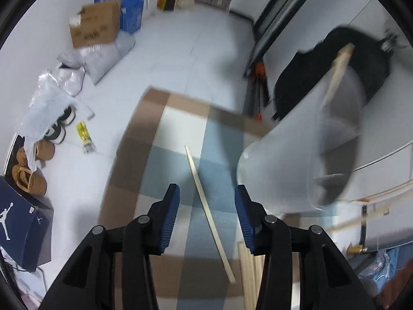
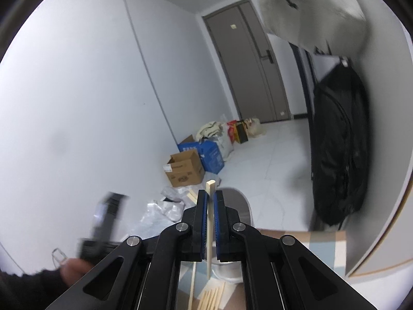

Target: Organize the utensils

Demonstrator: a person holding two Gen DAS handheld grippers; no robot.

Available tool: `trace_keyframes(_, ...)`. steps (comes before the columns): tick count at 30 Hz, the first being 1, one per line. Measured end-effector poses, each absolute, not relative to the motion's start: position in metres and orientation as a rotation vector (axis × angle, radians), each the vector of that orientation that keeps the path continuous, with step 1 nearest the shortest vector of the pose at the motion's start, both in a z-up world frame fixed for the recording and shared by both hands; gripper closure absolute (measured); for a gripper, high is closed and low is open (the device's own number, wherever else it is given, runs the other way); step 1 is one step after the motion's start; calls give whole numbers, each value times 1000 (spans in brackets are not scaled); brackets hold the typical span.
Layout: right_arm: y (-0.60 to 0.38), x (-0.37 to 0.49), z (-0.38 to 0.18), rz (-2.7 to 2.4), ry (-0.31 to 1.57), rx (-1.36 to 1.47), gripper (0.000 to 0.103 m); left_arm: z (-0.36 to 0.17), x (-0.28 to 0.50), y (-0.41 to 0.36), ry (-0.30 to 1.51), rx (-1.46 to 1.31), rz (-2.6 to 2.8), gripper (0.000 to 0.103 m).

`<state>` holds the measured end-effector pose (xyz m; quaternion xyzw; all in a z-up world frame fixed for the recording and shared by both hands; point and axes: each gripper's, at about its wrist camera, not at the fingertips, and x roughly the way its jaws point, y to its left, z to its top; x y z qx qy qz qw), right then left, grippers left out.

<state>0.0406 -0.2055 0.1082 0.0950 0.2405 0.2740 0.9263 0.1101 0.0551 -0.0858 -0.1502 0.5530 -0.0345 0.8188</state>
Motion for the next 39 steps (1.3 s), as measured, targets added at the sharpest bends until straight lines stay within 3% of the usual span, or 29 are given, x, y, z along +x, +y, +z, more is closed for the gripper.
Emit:
trace_keyframes(12,-230,45,110,574,483,216,100,-124,142,47,1227,-175,95,66)
trace_keyframes(20,-233,39,112,587,463,221,100,-127,132,52,1111,-190,125,102)
trace_keyframes(28,-230,37,112,575,455,214,100,-112,115,63,1073,-318,101,103)
trace_keyframes(39,-214,32,122,575,421,192,100,-20,68,68,799,-392,21,103)
